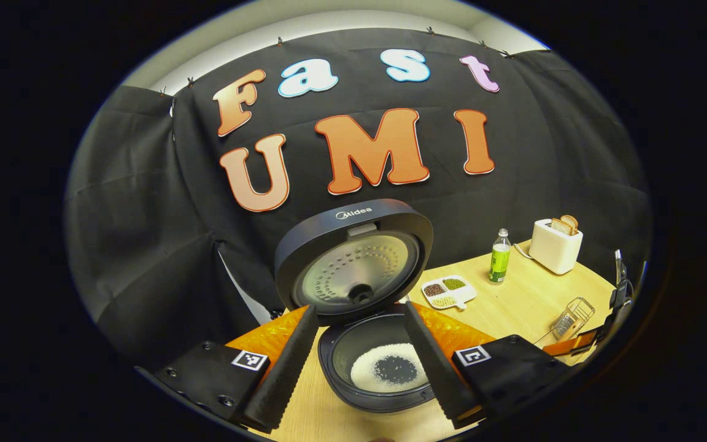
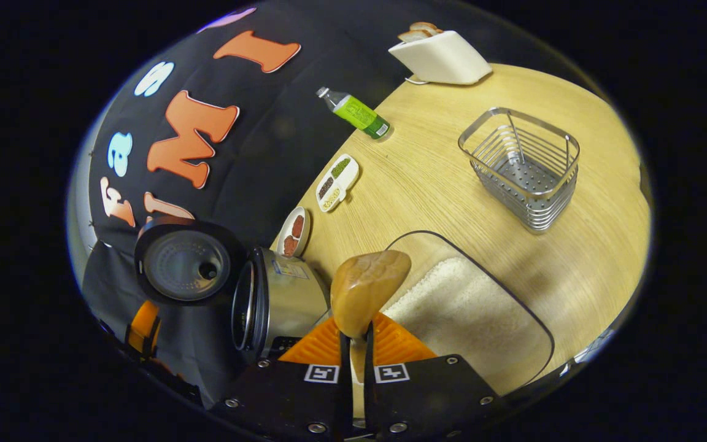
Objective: Close the left gripper, press the button to open the rice cooker; take a wooden spoon from the chopstick holder with the right hand, scoop a spoonful of rice and pour it into the rice cooker, then put the wooden spoon back into the chopstick holder.
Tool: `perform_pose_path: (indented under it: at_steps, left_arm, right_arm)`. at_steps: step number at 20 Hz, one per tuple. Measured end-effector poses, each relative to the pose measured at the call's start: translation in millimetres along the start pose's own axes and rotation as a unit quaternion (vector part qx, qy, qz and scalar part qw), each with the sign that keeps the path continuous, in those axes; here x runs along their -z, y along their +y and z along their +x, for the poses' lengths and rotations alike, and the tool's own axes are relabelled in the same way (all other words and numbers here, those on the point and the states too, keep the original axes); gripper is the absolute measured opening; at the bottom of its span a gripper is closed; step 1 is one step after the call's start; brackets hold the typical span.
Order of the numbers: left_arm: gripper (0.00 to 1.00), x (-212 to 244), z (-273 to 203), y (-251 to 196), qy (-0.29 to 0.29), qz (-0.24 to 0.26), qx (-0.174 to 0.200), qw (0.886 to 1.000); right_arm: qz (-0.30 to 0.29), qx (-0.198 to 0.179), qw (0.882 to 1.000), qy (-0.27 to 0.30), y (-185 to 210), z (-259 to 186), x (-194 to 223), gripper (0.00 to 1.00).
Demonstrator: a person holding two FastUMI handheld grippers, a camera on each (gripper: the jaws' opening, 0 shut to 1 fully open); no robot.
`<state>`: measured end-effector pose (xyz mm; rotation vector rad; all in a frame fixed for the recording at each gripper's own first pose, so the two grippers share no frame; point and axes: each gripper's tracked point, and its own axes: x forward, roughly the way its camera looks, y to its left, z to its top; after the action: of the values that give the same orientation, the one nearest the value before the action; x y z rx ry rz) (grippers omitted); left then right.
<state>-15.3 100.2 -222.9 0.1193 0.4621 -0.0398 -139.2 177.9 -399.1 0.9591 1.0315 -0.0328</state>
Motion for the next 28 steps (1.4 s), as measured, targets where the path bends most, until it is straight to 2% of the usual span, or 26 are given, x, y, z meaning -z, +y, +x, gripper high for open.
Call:
perform_pose_path:
  at_steps: [9,10,13,14,15,17,18,19,20,23,28]
  left_arm:
    - [0.95,-4,2,-6,-0.003,0.001,-0.001,1.0]
    - [0.87,-7,2,-7,-0.006,0.0,0.001,1.0]
    - [0.87,-14,0,-9,-0.016,0.002,-0.003,1.0]
    - [0.95,-17,-1,-10,-0.021,-0.001,-0.006,1.0]
    - [0.87,-18,-2,-11,-0.024,-0.005,-0.008,1.0]
    - [0.87,-22,-3,-10,-0.029,-0.011,-0.016,0.999]
    - [0.87,-24,-5,-9,-0.031,-0.014,-0.021,0.999]
    - [0.95,-24,-5,-9,-0.031,-0.015,-0.027,0.999]
    - [0.87,-25,-6,-7,-0.033,-0.016,-0.032,0.999]
    - [0.87,-27,-10,-3,-0.039,-0.02,-0.046,0.998]
    - [0.87,-27,-17,13,-0.046,-0.034,-0.079,0.995]
  right_arm:
    - [0.08,-0.047,0.996,0.009,-15,-19,-17,0.07]
    - [0.086,-0.054,0.995,0.01,-16,-24,-21,0.07]
    - [0.097,-0.074,0.993,0.009,-15,-38,-35,0.07]
    - [0.1,-0.081,0.992,0.016,-14,-44,-37,0.07]
    - [0.104,-0.09,0.99,0.019,-11,-48,-41,0.07]
    - [0.111,-0.11,0.987,0.03,-4,-54,-46,0.07]
    - [0.118,-0.12,0.985,0.035,-1,-58,-49,0.07]
    - [0.131,-0.13,0.982,0.036,3,-60,-54,0.07]
    - [0.141,-0.138,0.98,0.039,5,-61,-57,0.07]
    - [0.168,-0.165,0.971,0.046,18,-66,-66,0.07]
    - [0.21,-0.225,0.949,0.065,62,-67,-79,0.06]
